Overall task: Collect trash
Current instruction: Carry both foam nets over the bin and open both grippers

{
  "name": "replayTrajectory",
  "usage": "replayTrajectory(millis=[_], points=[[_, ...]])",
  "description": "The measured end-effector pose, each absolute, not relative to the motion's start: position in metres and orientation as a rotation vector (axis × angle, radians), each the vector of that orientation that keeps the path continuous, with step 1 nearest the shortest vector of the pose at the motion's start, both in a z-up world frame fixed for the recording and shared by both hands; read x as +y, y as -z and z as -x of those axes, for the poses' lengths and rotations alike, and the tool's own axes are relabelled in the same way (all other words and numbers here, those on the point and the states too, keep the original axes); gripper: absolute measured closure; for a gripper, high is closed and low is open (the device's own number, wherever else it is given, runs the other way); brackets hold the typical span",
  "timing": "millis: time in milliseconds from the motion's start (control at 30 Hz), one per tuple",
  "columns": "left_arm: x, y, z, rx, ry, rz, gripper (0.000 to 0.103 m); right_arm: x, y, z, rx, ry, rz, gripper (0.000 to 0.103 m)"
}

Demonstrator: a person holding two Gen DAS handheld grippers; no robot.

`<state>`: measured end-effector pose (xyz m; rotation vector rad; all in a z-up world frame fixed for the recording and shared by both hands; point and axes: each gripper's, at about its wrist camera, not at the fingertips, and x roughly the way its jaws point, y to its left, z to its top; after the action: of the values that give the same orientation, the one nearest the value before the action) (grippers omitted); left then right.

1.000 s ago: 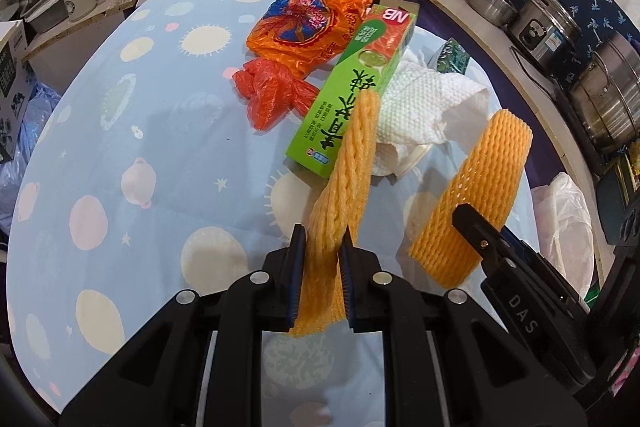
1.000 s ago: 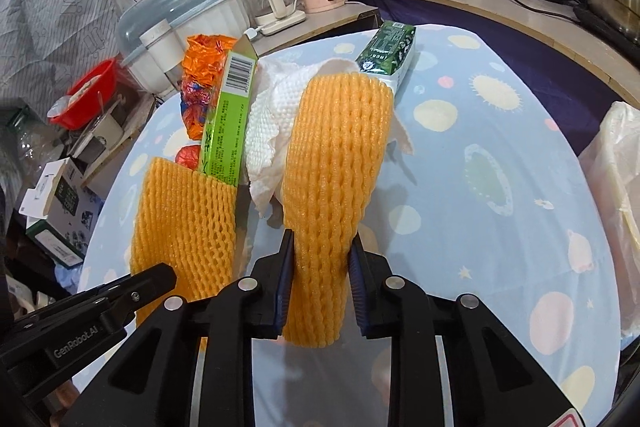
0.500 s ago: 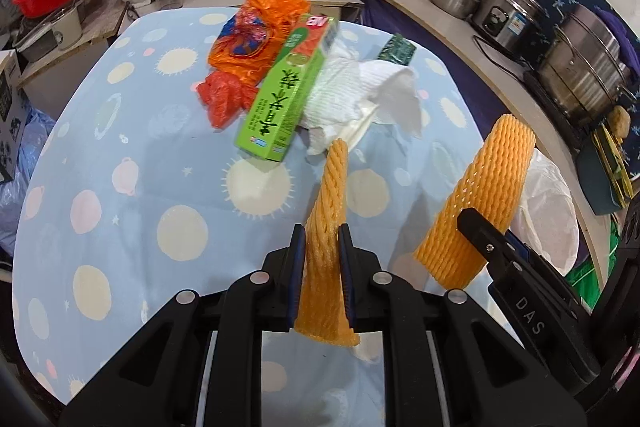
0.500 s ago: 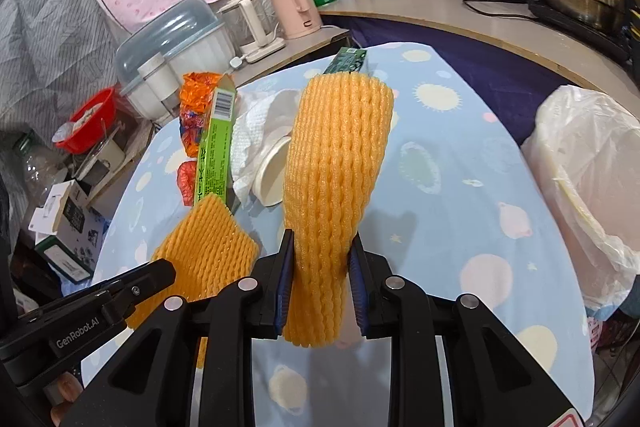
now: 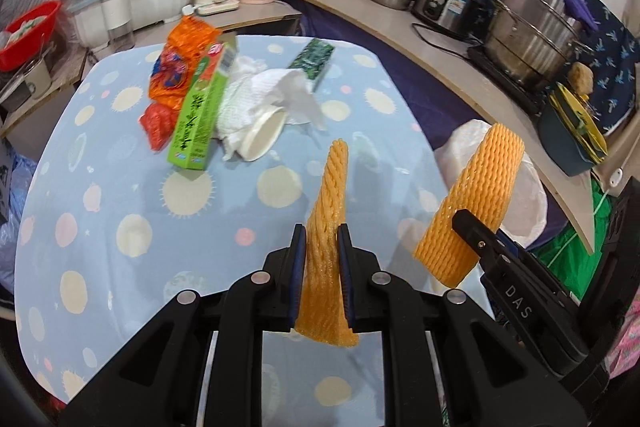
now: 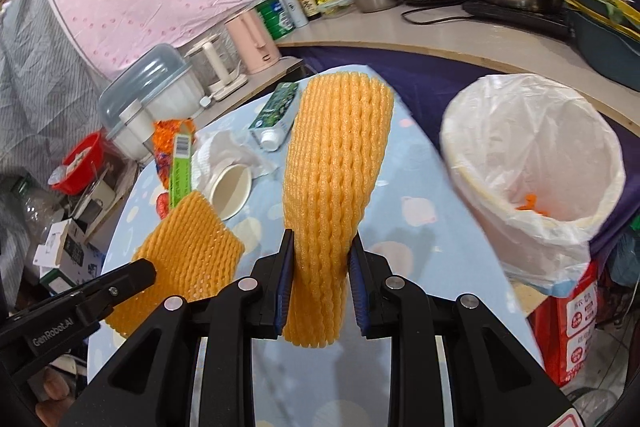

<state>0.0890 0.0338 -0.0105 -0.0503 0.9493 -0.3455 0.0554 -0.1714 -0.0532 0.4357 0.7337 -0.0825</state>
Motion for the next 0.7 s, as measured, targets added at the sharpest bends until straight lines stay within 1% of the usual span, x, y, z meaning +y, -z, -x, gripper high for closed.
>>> replayTrajectory(millis=[367,700], points=[[-0.030,-0.020,-0.086,0.913,0.474,0.023,0.089,-0.250,0.050,-0.021,0.667,0.236,-0.511,0.079],[-0.106,-0.045,-0.094,0.849,0.580,-0.017,0.089,-0.316,0.057,-0.021,0.655,0.358,-0.551,0.079]])
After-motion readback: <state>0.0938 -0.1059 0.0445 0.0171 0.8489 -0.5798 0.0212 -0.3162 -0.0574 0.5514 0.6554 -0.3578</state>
